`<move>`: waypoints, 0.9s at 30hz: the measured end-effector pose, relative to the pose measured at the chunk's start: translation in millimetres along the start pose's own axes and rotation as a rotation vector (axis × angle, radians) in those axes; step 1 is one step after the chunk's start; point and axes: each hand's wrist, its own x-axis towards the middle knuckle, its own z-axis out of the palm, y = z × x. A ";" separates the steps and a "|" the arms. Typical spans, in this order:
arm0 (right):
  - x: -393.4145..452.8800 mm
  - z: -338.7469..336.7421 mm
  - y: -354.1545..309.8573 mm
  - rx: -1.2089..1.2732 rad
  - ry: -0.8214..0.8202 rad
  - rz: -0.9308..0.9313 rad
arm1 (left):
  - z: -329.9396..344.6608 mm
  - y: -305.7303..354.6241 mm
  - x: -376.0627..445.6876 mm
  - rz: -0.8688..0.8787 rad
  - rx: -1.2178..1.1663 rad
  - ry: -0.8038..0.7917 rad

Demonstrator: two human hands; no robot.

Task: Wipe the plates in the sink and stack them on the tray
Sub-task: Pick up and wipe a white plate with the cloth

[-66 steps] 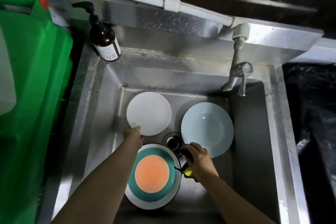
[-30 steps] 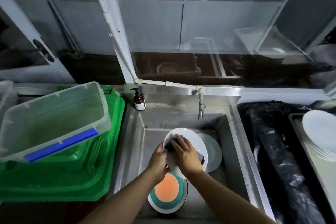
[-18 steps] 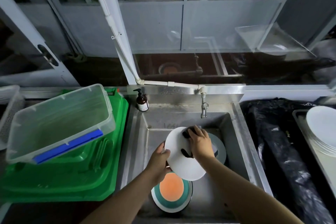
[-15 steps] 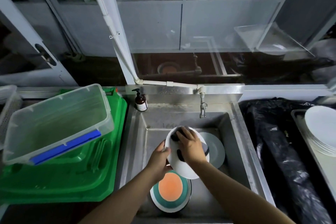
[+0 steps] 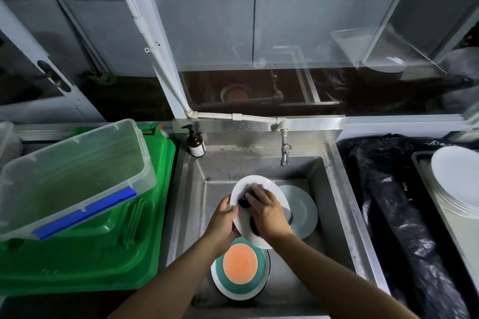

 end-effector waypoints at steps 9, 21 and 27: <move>-2.9 -17.5 41.5 0.002 -0.010 0.145 | -9.0 -9.9 1.6 -0.026 -0.032 -0.009; -24.5 -3.8 9.3 -0.049 -0.016 -0.145 | -1.4 -4.2 4.1 0.027 -0.125 0.032; -12.0 -13.4 36.2 -0.069 -0.107 0.280 | -8.8 -5.1 0.3 0.040 -0.095 0.047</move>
